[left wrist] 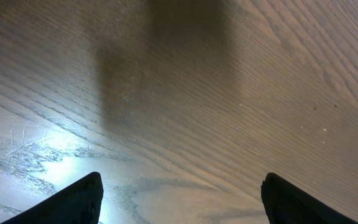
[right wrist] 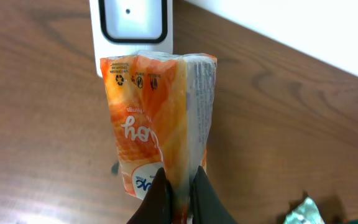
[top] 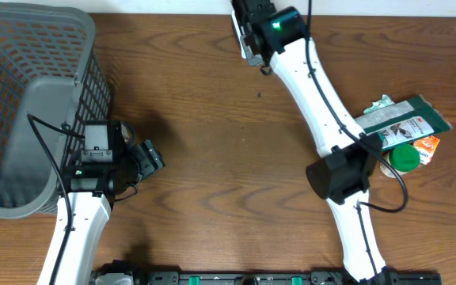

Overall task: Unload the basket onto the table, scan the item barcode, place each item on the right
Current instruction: 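Raise the orange box to the white scanner with the right gripper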

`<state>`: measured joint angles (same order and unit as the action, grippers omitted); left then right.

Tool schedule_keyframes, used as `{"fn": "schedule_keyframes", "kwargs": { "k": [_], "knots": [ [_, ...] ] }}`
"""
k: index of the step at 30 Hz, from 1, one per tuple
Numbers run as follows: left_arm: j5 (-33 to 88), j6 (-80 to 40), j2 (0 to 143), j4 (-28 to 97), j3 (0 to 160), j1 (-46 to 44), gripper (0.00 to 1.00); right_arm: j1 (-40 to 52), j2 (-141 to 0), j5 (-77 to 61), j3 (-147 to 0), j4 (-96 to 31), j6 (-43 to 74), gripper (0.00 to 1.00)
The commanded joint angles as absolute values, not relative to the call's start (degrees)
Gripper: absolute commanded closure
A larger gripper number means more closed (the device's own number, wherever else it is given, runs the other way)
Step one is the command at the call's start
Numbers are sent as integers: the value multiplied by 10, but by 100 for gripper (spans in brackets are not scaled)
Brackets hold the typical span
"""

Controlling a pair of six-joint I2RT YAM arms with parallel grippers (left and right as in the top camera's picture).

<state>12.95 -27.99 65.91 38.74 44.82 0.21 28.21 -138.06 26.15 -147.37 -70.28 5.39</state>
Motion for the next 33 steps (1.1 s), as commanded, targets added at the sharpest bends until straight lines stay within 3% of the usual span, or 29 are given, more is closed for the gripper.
{"fn": "schedule_keyframes", "kwargs": {
  "k": [1, 13, 21, 33],
  "knots": [
    [124, -272, 662, 388, 458, 6, 18, 282, -1409, 302, -1483, -676, 23, 99],
    [124, -272, 662, 388, 458, 6, 18, 281, -1463, 321, -1483, -608, -25, 99],
    [124, -272, 662, 388, 458, 6, 18, 281, -1464, 321, -1483, -609, -37, 96],
    [124, -272, 662, 388, 458, 6, 18, 275, -1464, 321, -1479, -620, -37, 99]
  ]
}}
